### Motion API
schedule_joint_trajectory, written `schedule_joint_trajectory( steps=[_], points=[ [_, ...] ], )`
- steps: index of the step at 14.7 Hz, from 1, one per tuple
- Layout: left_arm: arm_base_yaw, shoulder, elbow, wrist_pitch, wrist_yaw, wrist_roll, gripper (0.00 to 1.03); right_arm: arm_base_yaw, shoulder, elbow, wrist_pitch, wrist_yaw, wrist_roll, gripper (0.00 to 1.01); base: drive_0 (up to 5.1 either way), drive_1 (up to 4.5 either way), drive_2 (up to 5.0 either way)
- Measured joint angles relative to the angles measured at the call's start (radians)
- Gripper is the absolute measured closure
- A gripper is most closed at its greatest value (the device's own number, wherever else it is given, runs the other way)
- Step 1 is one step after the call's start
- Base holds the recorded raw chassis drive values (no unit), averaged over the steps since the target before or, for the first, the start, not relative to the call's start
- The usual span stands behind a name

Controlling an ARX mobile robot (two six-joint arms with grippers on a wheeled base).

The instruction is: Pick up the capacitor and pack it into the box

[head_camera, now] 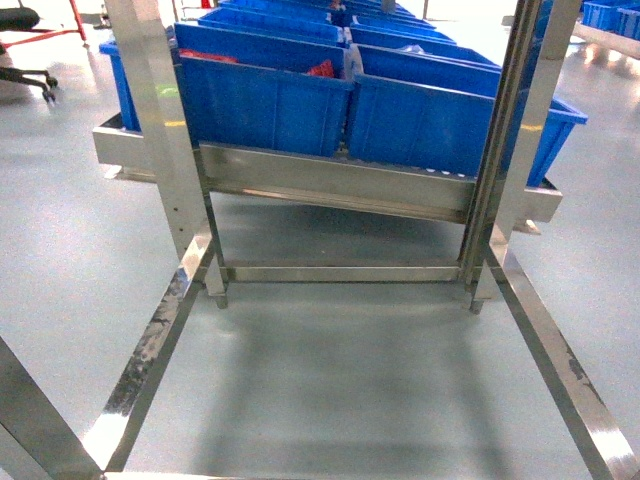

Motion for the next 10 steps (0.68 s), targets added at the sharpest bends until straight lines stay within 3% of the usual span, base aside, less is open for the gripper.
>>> schedule_joint_trajectory(
  steps=[10],
  points=[
    [0.000, 0.000, 0.000, 0.000, 0.000, 0.000, 0.05, 0.000, 0.000, 0.000, 0.000, 0.000, 0.000, 0.03, 0.0, 0.00, 0.0]
  ],
)
